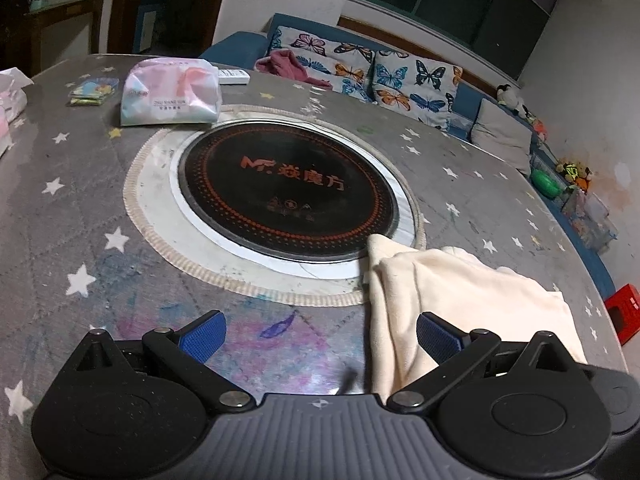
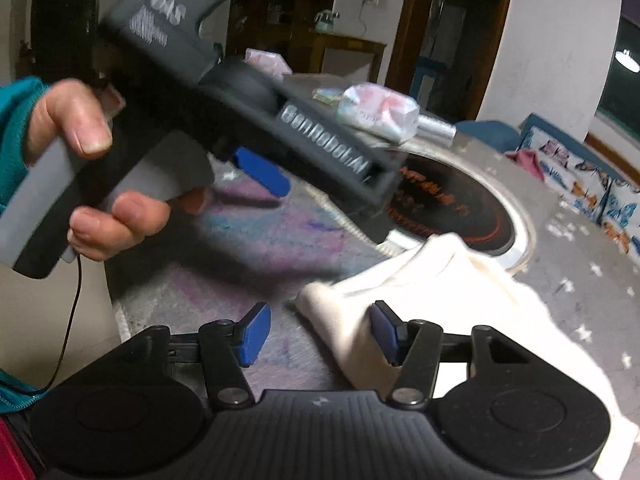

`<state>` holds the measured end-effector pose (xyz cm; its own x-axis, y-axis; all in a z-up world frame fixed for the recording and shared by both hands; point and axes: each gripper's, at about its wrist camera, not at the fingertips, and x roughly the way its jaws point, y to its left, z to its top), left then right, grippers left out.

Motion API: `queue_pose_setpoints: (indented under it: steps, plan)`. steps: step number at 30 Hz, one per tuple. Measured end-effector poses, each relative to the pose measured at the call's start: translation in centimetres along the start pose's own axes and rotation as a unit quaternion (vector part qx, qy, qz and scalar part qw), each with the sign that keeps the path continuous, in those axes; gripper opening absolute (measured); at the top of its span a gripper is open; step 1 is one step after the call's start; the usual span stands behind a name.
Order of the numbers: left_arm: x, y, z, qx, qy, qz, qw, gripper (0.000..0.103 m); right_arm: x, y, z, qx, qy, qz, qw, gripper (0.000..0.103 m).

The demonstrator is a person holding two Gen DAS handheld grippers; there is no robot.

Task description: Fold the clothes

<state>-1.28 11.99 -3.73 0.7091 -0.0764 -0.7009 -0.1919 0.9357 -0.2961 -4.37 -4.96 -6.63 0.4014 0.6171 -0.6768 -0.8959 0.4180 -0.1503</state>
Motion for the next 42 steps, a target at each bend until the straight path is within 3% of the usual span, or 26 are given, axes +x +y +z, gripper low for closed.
queue_pose_setpoints:
  steps: [7, 13, 21, 23, 25, 36, 42]
  plan:
    - [0.1, -0.4, 0.2, -0.005, 0.0, -0.009, 0.9999, 0.103, -1.7, 0.1, 0.6, 0.003, -0.026, 0.0, 1.0, 0.049]
    - [0.3, -0.8, 0.5, -0.013, 0.006, -0.025, 0.9996, 0.103, -0.4, 1.1, 0.0, -0.024, -0.002, -0.005, 1.0, 0.047]
    - [0.7, -0.7, 0.9, -0.05, 0.022, -0.064, 0.9965, 0.103, 0.3, 1.2, 0.6, -0.039, -0.003, -0.033, 0.999, 0.029]
    - [0.9, -0.6, 0.9, -0.06, 0.027, -0.071, 0.9953, 0.103, 0.1, 1.3, 0.4, -0.047, -0.008, -0.042, 0.998, 0.017]
    - [1.0, -0.4, 0.9, -0.072, 0.032, -0.076, 0.994, 0.103, -0.6, 0.4, 0.6, -0.021, -0.018, -0.034, 0.999, 0.015]
    - [3.1, -0.5, 0.7, -0.166, 0.068, -0.152, 0.9721, 0.099, -4.7, -3.7, 0.9, 0.103, -0.069, 0.007, 0.992, 0.011]
    - [4.4, -1.1, -0.4, -0.204, 0.075, -0.199, 0.9557, 0.075, -5.8, -4.6, 0.3, 0.116, -0.079, 0.017, 0.99, 0.011]
